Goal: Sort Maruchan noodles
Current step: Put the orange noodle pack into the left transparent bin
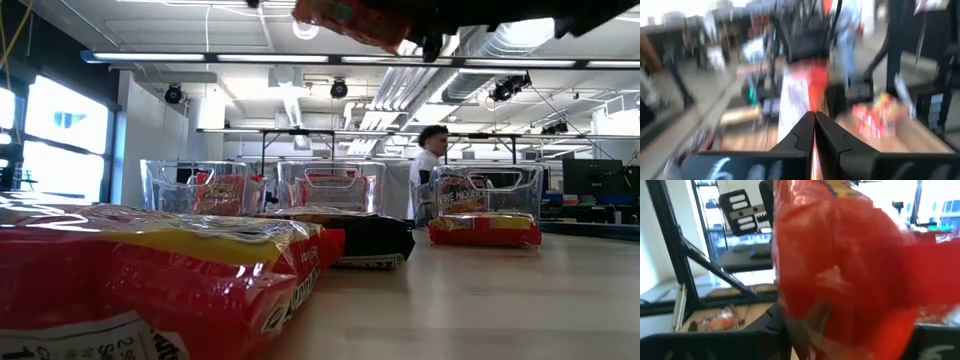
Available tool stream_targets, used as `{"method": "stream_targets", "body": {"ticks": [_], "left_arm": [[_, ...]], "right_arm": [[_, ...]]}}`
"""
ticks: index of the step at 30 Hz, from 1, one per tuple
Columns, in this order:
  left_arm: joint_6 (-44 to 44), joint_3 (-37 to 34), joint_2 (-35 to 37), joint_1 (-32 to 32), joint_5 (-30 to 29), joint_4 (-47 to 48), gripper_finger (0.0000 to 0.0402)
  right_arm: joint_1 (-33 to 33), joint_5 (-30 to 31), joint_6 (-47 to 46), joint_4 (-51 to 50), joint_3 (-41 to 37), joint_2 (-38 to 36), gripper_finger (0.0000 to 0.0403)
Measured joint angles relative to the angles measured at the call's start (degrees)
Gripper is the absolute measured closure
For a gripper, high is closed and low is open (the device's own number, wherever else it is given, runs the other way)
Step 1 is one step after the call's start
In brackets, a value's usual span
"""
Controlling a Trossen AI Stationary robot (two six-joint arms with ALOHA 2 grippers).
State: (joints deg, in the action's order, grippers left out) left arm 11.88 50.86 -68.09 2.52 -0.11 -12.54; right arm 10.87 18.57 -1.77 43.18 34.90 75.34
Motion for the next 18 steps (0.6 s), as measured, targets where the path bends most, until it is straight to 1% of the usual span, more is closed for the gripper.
{"method": "stream_targets", "body": {"ticks": [3, 5, 7, 9, 13, 16, 18], "left_arm": [[-1.68, 4.24, 2.59, 0.03, -2.39, 16.41, 0.0393], [-2.93, 7.72, 3.18, 0.43, -4.30, 25.41, 0.0382], [-4.52, 10.60, 2.54, 1.20, -5.39, 31.82, 0.0367], [-5.87, 13.10, 0.84, 2.24, -5.39, 36.27, 0.0348], [-5.81, 18.27, -4.77, 5.07, -5.91, 42.02, 0.0313], [-4.12, 23.39, -9.08, 7.61, -8.90, 45.87, 0.0292], [-2.92, 27.35, -11.79, 9.14, -12.29, 49.84, 0.0281]], "right_arm": [[-1.23, -0.02, -2.95, -15.05, 1.57, -5.18, 0.0293], [-2.27, -0.20, -4.19, -23.93, 3.56, -6.30, 0.0293], [-3.18, -0.92, -4.34, -30.11, 5.53, -6.06, 0.0293], [-3.90, -2.35, -4.23, -32.75, 7.46, -4.12, 0.0293], [-4.52, -4.41, -2.43, -33.98, 10.17, 1.01, 0.0293], [-4.52, -5.16, -2.23, -33.95, 12.14, 4.17, 0.0293], [-4.50, -5.40, -2.26, -34.63, 12.97, 5.85, 0.0294]]}}
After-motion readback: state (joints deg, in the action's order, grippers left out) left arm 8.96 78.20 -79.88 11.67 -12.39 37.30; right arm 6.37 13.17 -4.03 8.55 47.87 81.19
